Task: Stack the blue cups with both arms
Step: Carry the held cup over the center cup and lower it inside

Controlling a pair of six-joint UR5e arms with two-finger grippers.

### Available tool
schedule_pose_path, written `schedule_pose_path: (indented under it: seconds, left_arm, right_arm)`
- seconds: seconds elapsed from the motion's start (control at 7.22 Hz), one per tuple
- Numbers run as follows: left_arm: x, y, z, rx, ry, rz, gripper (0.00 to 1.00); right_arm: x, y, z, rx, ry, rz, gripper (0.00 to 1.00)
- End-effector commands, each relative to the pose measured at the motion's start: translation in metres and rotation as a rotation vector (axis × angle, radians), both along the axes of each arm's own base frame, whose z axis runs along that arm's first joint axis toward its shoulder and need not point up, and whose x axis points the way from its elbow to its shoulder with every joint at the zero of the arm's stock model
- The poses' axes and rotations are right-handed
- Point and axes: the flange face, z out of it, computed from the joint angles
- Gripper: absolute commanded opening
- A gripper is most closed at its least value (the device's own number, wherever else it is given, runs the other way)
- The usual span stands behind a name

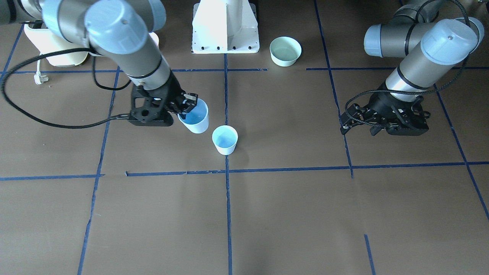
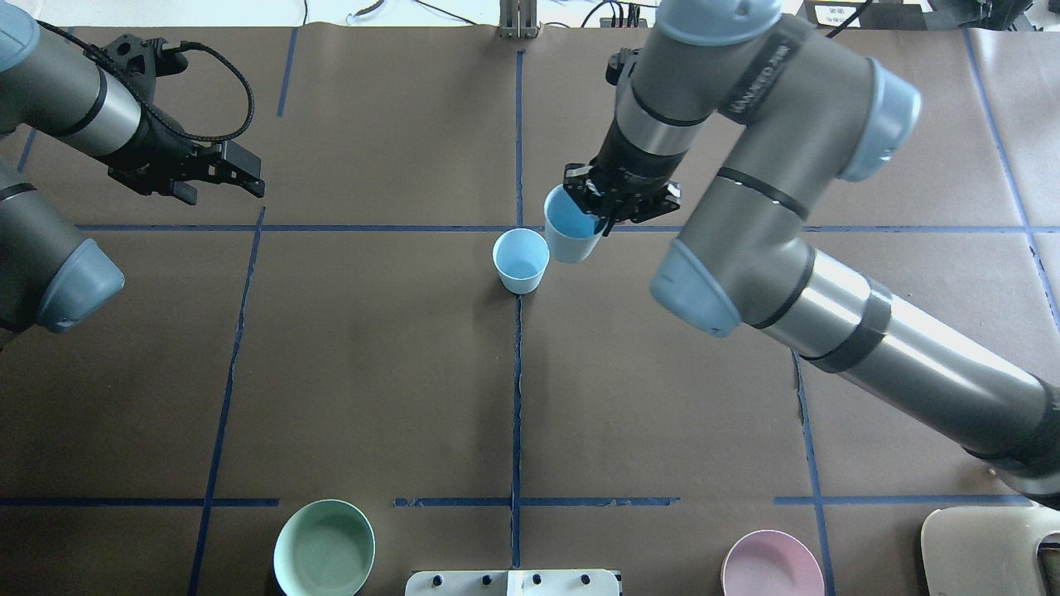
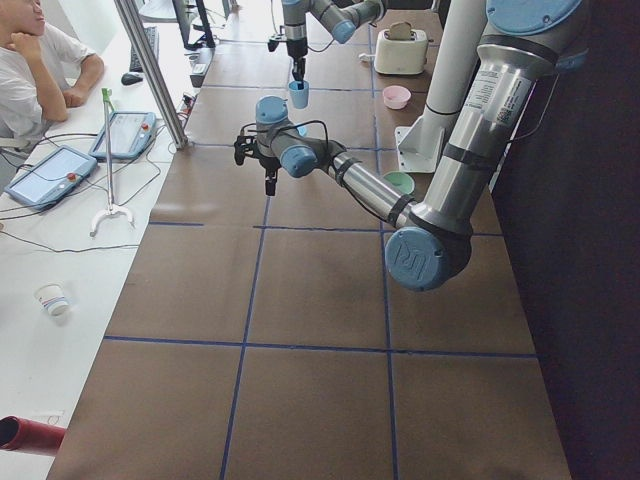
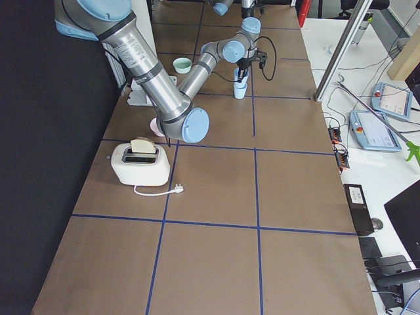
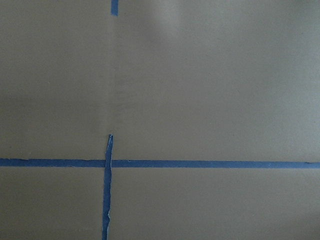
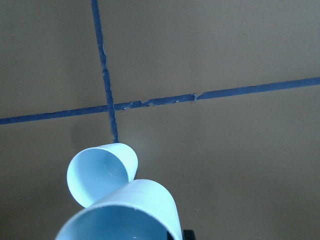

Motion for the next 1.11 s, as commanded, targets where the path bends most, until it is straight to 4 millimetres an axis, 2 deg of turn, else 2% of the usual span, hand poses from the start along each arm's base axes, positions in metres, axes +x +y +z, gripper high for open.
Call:
schedule_pose_path:
  seconds: [0.0,0.14,0.97]
  left_arm:
    - [-0.001,0.001,0.001,-0.001,-0.001,-0.001,1.00]
    - [-0.001,0.000,0.001,0.000,-0.002,-0.003,1.00]
    - [-0.002,0.001,-0.001,0.001,0.001,-0.004,1.00]
  right_arm:
    - [-0.065,0.005,-0.018,-0.024,0.027,0.027,0.00]
    - [-0.072,0.001,-0.010,-0.024,0.040,0.042,0.00]
    - [-0.074,-0.002,-0.007,-0.026,0.047,0.041,0.00]
